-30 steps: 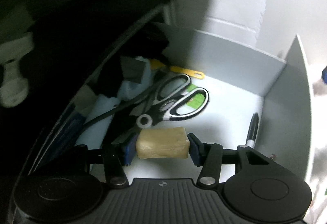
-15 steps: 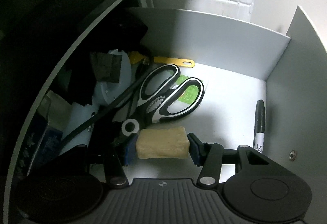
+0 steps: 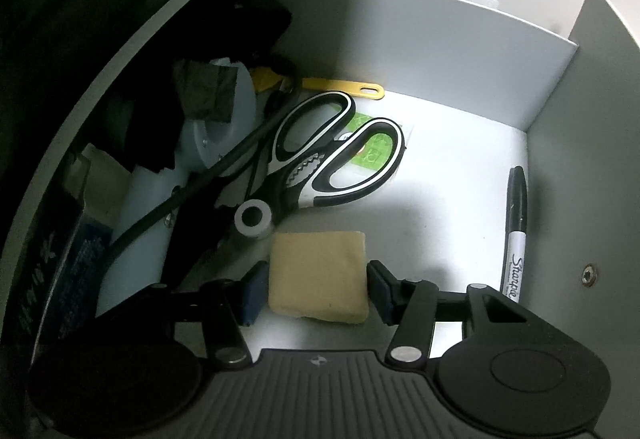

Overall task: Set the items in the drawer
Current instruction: 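Open the left gripper to drop the sponge beside the scissors, withdraw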

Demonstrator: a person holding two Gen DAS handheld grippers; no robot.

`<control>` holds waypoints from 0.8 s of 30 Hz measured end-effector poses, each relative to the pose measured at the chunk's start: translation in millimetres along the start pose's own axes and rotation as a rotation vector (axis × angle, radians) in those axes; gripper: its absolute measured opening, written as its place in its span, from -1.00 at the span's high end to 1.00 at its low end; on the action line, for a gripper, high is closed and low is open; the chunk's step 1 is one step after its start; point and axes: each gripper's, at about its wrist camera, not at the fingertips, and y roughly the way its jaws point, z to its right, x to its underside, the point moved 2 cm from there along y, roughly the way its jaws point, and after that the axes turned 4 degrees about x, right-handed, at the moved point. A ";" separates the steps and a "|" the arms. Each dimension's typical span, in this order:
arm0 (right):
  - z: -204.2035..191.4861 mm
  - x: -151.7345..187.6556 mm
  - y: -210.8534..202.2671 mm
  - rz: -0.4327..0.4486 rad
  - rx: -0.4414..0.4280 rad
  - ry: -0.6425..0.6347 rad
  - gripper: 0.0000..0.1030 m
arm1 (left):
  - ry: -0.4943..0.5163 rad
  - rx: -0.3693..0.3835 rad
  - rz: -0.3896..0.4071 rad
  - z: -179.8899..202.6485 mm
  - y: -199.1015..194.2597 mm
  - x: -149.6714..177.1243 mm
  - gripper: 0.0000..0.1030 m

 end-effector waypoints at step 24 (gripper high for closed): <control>0.1 1.9 -4.2 0.017 0.007 -0.004 -1.00 | 0.151 -0.127 0.253 38.0 -68.4 -26.4 -0.36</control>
